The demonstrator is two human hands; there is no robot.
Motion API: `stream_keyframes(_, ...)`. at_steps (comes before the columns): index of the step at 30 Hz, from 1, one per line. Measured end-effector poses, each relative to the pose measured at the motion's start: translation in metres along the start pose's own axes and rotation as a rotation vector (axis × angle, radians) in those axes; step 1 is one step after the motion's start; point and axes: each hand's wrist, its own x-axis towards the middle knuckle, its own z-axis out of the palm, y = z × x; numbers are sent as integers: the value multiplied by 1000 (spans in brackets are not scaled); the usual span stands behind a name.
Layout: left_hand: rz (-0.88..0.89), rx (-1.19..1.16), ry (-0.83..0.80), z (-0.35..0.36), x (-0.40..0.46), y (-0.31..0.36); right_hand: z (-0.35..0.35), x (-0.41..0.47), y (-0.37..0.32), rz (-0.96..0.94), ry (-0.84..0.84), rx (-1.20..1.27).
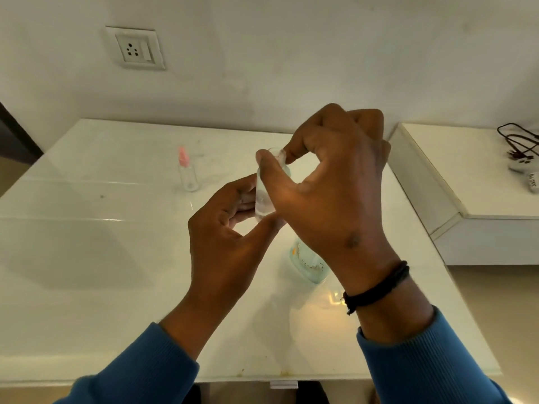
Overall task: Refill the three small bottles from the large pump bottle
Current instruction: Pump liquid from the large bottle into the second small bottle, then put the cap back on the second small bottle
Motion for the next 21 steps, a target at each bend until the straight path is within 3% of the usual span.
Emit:
stream_keyframes(7,-5,101,32,-19,12,-10,17,-3,-7,34,-91,-11)
stream_keyframes(16,19,158,150,-40,30,-23,36,-22,-21,-206,212,171)
stream_keyframes(21,-38,146,155,-47,34,-33,57,-47,-20,-154,105,288)
